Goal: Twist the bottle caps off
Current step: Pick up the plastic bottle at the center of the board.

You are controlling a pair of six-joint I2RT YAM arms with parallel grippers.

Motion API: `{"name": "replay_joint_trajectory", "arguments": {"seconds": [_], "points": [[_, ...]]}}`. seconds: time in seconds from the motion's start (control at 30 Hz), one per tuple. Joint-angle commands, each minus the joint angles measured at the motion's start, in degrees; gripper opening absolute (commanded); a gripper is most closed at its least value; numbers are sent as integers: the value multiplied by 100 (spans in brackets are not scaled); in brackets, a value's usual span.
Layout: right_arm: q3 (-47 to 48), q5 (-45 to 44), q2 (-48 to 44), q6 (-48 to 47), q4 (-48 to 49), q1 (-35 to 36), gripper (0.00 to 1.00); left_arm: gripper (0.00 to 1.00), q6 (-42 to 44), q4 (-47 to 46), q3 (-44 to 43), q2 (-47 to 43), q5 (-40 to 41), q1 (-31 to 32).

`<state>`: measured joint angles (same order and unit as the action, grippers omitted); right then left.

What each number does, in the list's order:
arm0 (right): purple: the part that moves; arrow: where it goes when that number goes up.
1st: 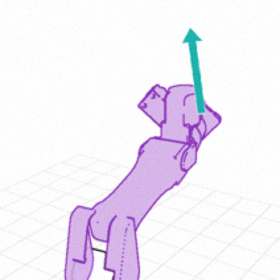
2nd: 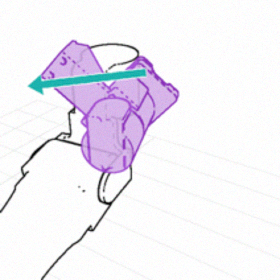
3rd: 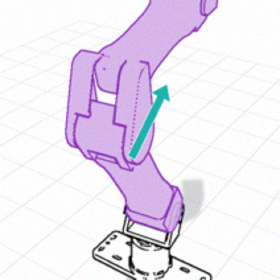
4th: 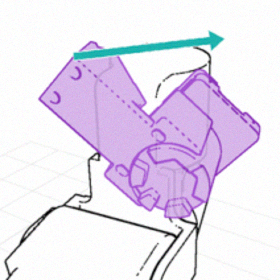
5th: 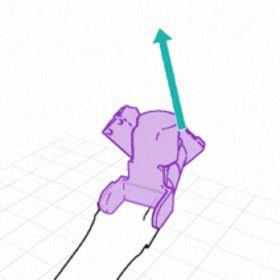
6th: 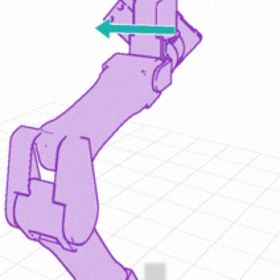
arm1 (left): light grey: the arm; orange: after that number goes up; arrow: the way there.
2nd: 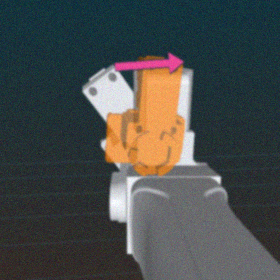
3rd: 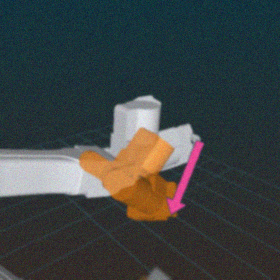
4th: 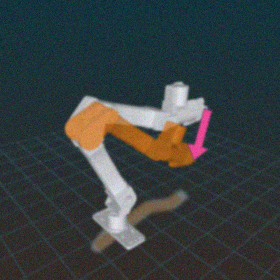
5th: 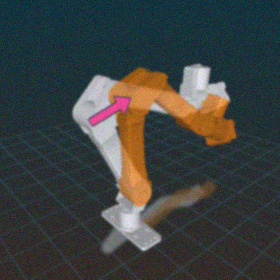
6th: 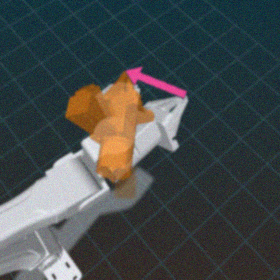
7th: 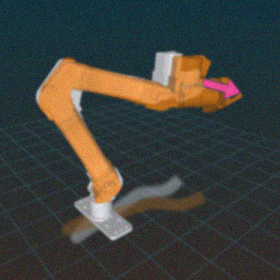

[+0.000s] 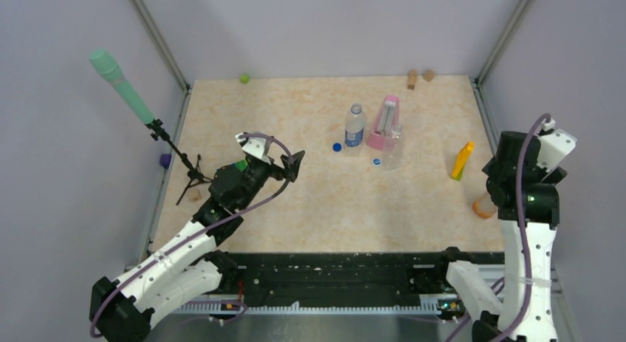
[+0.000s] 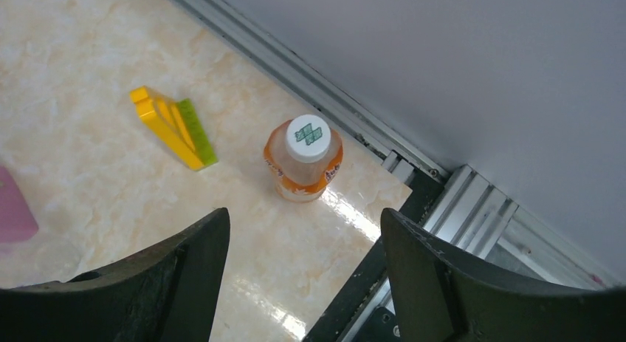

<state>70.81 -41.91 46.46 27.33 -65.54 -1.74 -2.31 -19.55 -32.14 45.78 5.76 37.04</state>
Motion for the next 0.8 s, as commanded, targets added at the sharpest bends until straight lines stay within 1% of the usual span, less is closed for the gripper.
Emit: {"name": "replay_joint_trajectory", "arguments": {"seconds": [0.0,0.03,0.1,0.2,0.33,0.4,0.43,0.6,0.77], "points": [[-184,1222,91,-940,840,-1233,72,99,-201,-160,-53,-13,-242,-36],[-208,1556,162,-1016,907,-1529,72,99,-228,-180,-47,3,-257,-38],[-356,1901,268,-1043,1141,-1783,72,99,-257,-188,-37,41,-276,-35],[-366,1825,457,-872,1229,-1887,71,99,-305,-200,-50,69,-358,-45],[-614,1912,618,-746,1540,-1926,69,99,-416,-261,-75,95,-513,-39],[-692,1590,685,-677,1580,-1933,68,99,-425,-252,-119,127,-544,-44],[-744,1567,674,-714,1666,-1955,67,99,-436,-241,-138,145,-543,-47],[-918,1578,717,-861,1908,-2080,65,99,-471,-216,-200,254,-542,-43],[-969,1794,810,-850,2086,-2155,61,98,-486,-131,-286,367,-544,-45]]}}
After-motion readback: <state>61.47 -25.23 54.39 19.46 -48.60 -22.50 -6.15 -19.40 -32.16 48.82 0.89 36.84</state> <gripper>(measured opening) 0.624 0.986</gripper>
